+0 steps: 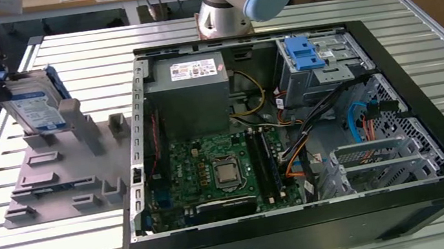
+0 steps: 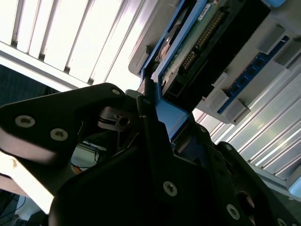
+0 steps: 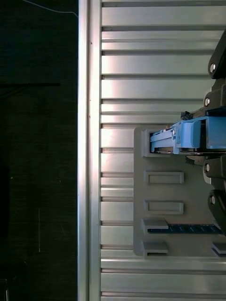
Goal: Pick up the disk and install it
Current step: 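Pick up the disk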
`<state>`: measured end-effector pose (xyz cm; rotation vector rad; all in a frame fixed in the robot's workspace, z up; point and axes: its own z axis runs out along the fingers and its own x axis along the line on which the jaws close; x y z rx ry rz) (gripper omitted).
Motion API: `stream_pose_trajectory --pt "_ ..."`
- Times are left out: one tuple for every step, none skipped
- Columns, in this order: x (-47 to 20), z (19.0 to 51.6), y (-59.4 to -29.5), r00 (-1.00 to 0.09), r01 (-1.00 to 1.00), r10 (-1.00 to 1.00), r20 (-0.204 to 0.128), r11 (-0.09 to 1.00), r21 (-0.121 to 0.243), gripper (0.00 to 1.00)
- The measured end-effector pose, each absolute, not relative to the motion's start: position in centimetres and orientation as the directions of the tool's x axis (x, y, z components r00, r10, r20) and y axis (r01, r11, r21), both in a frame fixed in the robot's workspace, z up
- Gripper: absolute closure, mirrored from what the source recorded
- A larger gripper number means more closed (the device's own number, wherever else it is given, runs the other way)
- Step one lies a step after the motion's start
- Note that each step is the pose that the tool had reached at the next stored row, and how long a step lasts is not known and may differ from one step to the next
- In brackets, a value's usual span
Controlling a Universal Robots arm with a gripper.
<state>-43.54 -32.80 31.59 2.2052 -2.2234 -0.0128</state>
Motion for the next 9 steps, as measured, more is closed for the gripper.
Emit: stream_pose_trajectory --pt "-43.54 31.66 -32.8 -0.008 -1.0 -1.0 0.001 0.008 0.013 0.64" --pt "-43.54 31.72 -32.81 -0.008 -1.0 -1.0 0.001 0.008 0.013 0.64" --pt "-43.54 31.76 -32.81 -0.008 -1.0 -1.0 0.001 0.008 0.013 0.64" --pt "-43.54 31.82 -32.81 -0.008 -1.0 -1.0 0.001 0.008 0.013 0.64" --pt "-43.54 31.87 -32.81 -0.008 -1.0 -1.0 0.001 0.008 0.013 0.64" --pt "-43.54 31.93 -32.8 -0.008 -1.0 -1.0 0.001 0.008 0.013 0.64" --pt "-43.54 31.99 -32.8 -0.008 -1.0 -1.0 0.001 0.008 0.013 0.64" --pt "-43.54 32.05 -32.8 -0.008 -1.0 -1.0 0.001 0.008 0.013 0.64" --pt "-43.54 32.11 -32.8 -0.008 -1.0 -1.0 0.001 0.008 0.013 0.64"
